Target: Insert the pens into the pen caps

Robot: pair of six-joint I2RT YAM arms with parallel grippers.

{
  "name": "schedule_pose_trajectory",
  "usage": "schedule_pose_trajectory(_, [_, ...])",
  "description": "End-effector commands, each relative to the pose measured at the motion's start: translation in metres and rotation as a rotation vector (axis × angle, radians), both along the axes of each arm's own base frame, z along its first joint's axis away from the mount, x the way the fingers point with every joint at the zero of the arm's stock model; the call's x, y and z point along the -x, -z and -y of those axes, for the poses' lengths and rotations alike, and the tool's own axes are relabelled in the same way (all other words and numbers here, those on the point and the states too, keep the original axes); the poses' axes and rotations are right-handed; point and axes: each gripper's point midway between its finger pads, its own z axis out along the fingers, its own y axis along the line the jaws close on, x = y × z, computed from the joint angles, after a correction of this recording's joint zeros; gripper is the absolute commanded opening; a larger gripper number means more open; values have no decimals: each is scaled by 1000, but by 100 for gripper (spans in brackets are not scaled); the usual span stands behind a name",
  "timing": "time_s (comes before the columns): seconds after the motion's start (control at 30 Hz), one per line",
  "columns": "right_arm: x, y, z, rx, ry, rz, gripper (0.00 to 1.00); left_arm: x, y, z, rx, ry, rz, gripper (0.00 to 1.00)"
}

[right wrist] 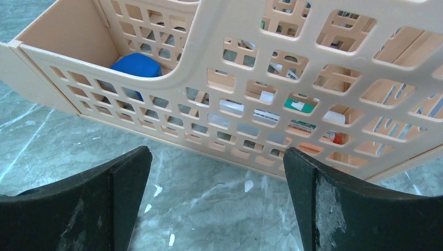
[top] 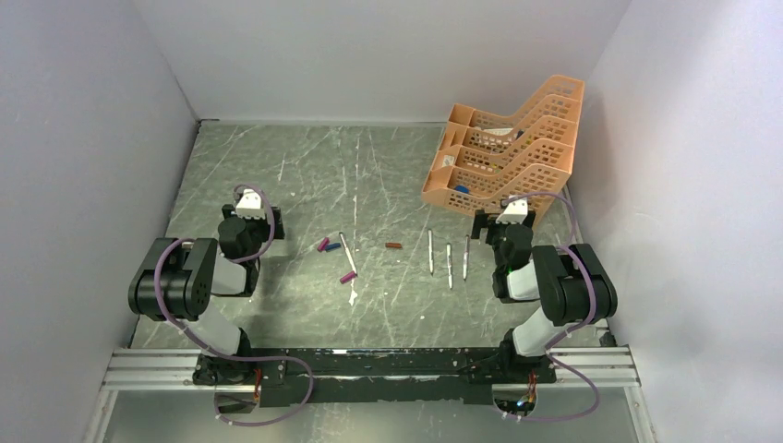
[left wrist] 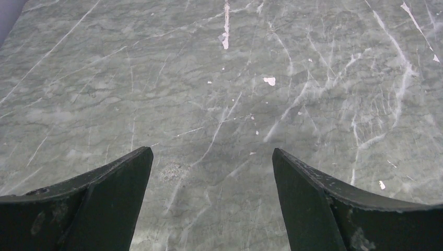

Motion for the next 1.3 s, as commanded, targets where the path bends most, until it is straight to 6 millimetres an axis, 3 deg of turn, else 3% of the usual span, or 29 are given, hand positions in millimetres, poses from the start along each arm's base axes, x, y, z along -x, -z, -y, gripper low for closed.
schedule_pose_trajectory(0.0, [-4, -4, 3, 3, 5, 17, 100, -6, -6, -3, 8, -14, 23, 96])
schedule_pose_trajectory(0.33, [-6, -3, 6, -12, 20, 8, 100, -6, -6, -3, 8, -13, 23, 96])
schedule_pose_trajectory(0.47, [-3, -24, 21, -10, 163, -5, 100, -6, -7, -3, 8, -13, 23, 96])
schedule_pose_trajectory(0.53, [-3, -47, 30, -152, 301, -53, 100, -6, -7, -3, 7, -13, 24, 96])
schedule_pose_trajectory(0.67, [-5, -86, -5, -279, 149, -112, 100, -6, -6, -3, 8, -13, 23, 96])
schedule_pose_trajectory(0.77, [7, -107, -35, -366, 1, -63, 98, -6, -6, -3, 8, -13, 23, 96])
schedule_pose_trajectory(0.83, [19, -111, -49, -406, -77, -53, 83, -6, -7, -3, 8, -14, 24, 96])
schedule_pose_trajectory(0.9, [30, -112, -61, -437, -136, -72, 74, -6, -7, -3, 7, -13, 25, 96])
schedule_pose_trajectory(1.1, [58, -104, -79, -463, -227, -70, 73, -5, -6, -3, 8, -13, 23, 96])
schedule_pose_trajectory(1.17, [63, -89, -79, -458, -217, -120, 69, -5, -6, -3, 8, -13, 22, 96])
schedule_pose_trajectory(1.27, [68, -53, -74, -432, -167, -238, 55, -6, -6, -3, 8, -13, 23, 96])
